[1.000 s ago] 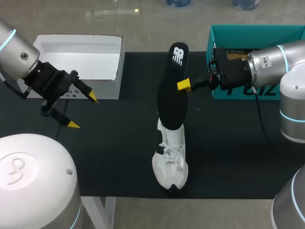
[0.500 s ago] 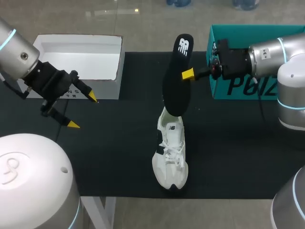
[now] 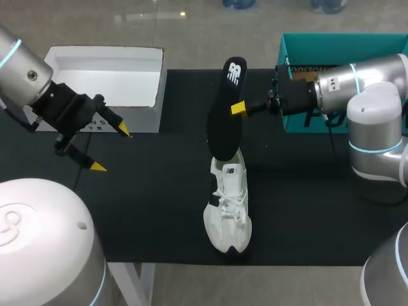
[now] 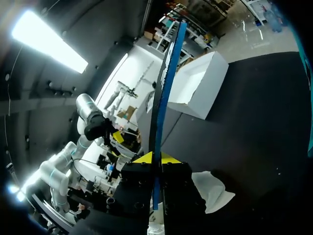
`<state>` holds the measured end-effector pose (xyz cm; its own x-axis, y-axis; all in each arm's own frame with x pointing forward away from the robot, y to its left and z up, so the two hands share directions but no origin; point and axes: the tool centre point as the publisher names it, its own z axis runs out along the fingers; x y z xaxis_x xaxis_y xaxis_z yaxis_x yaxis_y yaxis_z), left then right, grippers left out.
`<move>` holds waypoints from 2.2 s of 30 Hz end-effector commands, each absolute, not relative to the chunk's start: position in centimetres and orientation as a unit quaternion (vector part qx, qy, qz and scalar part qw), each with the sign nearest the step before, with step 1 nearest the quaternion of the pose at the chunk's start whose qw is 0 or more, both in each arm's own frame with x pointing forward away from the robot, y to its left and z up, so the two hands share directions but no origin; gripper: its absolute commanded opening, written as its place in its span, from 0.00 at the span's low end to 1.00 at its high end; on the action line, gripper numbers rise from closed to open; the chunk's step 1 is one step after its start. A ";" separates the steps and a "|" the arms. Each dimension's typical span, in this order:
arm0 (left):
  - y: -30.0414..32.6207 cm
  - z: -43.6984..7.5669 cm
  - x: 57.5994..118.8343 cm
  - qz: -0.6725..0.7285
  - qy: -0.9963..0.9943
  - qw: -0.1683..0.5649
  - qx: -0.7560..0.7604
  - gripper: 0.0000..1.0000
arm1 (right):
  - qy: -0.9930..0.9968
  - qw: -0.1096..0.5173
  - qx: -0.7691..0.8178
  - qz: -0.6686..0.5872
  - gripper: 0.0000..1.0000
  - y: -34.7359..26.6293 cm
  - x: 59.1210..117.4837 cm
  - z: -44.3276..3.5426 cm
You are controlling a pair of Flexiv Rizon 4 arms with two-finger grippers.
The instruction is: Take the shoe out of the shoebox, open the shoe tongue, remove and reinsert the insole, then place the shoe into the shoebox
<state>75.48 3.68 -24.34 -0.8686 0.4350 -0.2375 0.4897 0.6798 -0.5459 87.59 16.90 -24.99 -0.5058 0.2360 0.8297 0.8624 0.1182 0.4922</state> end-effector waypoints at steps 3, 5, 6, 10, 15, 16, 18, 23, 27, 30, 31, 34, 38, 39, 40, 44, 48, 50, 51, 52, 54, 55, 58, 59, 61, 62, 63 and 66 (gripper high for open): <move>3.7 -24.3 75.5 -0.309 0.916 0.043 0.253 1.00 | -0.680 0.287 -0.412 -0.534 0.00 16.7 86.9 -26.3; 3.7 -24.3 75.5 -0.309 0.916 0.043 0.253 1.00 | -0.681 0.284 -0.417 -0.531 0.00 16.6 87.0 -26.7; 3.7 -24.3 75.5 -0.309 0.916 0.043 0.253 1.00 | -0.681 0.283 -0.417 -0.531 0.00 16.5 87.1 -26.9; 3.7 -24.3 75.5 -0.309 0.916 0.043 0.253 1.00 | -0.682 0.278 -0.422 -0.529 0.00 16.4 87.2 -27.5; 3.7 -24.3 75.5 -0.309 0.916 0.043 0.253 1.00 | -0.686 0.274 -0.427 -0.521 0.00 16.1 87.4 -28.2; 3.7 -24.3 75.5 -0.309 0.916 0.043 0.253 1.00 | -0.686 0.273 -0.429 -0.521 0.00 16.0 87.3 -28.3; 3.7 -24.3 75.5 -0.309 0.916 0.043 0.253 1.00 | -0.686 0.270 -0.432 -0.519 0.00 15.8 87.3 -28.5; 3.7 -24.3 75.5 -0.309 0.916 0.043 0.253 1.00 | -0.689 0.265 -0.433 -0.517 0.00 15.4 87.4 -28.7; 3.7 -24.3 75.5 -0.309 0.916 0.043 0.253 1.00 | -0.688 0.262 -0.439 -0.515 0.00 15.3 87.0 -29.2; 3.7 -24.3 75.5 -0.309 0.916 0.043 0.253 1.00 | -0.688 0.261 -0.441 -0.515 0.00 15.4 86.5 -29.6; 3.7 -24.3 75.5 -0.309 0.916 0.043 0.253 1.00 | -0.687 0.261 -0.441 -0.515 0.00 15.5 86.3 -29.7; 3.7 -24.3 75.5 -0.309 0.916 0.043 0.253 1.00 | -0.689 0.263 -0.441 -0.512 0.00 15.7 85.6 -30.3; 3.7 -24.3 75.5 -0.309 0.916 0.043 0.253 1.00 | -0.687 0.267 -0.445 -0.509 0.00 15.9 84.7 -30.9; 3.7 -24.3 75.5 -0.309 0.916 0.043 0.253 1.00 | -0.686 0.269 -0.445 -0.509 0.00 16.0 84.5 -31.1; 3.7 -24.3 75.5 -0.309 0.916 0.043 0.253 1.00 | -0.686 0.270 -0.445 -0.508 0.00 16.0 84.3 -31.2; 3.7 -24.3 75.5 -0.309 0.916 0.043 0.253 1.00 | -0.686 0.274 -0.452 -0.501 0.00 15.9 83.6 -31.8; 3.7 -24.3 75.5 -0.309 0.916 0.043 0.253 1.00 | -0.685 0.278 -0.460 -0.492 0.00 16.0 82.8 -32.4; 3.7 -24.3 75.5 -0.309 0.916 0.043 0.253 1.00 | -0.685 0.284 -0.462 -0.487 0.00 16.2 82.4 -32.7; 3.7 -24.3 75.5 -0.309 0.916 0.043 0.253 1.00 | -0.685 0.286 -0.462 -0.486 0.00 16.2 82.2 -32.9; 3.7 -24.3 75.5 -0.309 0.916 0.043 0.253 1.00 | -0.684 0.289 -0.464 -0.482 0.00 16.3 82.0 -33.1; 3.7 -24.3 75.5 -0.309 0.916 0.043 0.253 1.00 | -0.684 0.294 -0.466 -0.479 0.00 16.6 81.5 -33.5; 3.7 -24.3 75.5 -0.309 0.916 0.043 0.253 1.00 | -0.682 0.297 -0.468 -0.478 0.00 16.6 81.4 -33.8; 3.7 -24.3 75.5 -0.309 0.916 0.043 0.253 1.00 | -0.681 0.302 -0.471 -0.472 0.00 16.9 80.9 -34.4; 3.7 -24.3 75.5 -0.309 0.916 0.043 0.253 1.00 | -0.682 0.303 -0.472 -0.470 0.00 17.0 80.8 -34.5; 3.7 -24.3 75.5 -0.309 0.916 0.043 0.253 1.00 | -0.685 0.304 -0.473 -0.463 0.00 17.0 80.7 -34.5; 3.7 -24.3 75.5 -0.309 0.916 0.043 0.253 1.00 | -0.687 0.304 -0.474 -0.459 0.00 17.0 80.7 -34.5; 3.7 -24.3 75.5 -0.309 0.916 0.043 0.253 1.00 | -0.688 0.304 -0.474 -0.458 0.00 17.0 80.7 -34.5; 3.7 -24.3 75.5 -0.309 0.916 0.043 0.253 1.00 | -0.696 0.301 -0.476 -0.445 0.00 17.0 80.7 -34.4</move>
